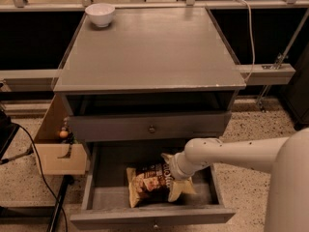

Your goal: Pick brown chip bag from middle drawer and place on counter

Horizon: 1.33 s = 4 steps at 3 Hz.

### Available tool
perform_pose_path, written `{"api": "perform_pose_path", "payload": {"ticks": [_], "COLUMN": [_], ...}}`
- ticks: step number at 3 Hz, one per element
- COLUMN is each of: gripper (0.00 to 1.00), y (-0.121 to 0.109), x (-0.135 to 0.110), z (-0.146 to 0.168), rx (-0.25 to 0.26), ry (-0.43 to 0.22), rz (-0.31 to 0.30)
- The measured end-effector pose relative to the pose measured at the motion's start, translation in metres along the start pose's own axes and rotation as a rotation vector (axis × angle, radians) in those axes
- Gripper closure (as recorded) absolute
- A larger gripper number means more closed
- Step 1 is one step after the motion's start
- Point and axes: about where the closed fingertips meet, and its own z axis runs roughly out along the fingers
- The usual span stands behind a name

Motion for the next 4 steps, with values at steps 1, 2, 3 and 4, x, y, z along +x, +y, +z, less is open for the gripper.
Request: {"api": "perform_pose_path", "payload": {"ticks": [1, 2, 3, 4], "gripper": [0.0, 0.0, 0.0, 0.18], "y": [0.0, 0.001, 0.002, 0.002], "x": [0.005, 0.015, 0.021, 0.021], "z": [0.008, 0.014, 0.018, 0.018], "rx": [-0.009, -0.019, -0.026, -0.027], "ry": [0.014, 0.037, 0.058, 0.058], "rz": [0.003, 0.011, 0.013, 0.013]}}
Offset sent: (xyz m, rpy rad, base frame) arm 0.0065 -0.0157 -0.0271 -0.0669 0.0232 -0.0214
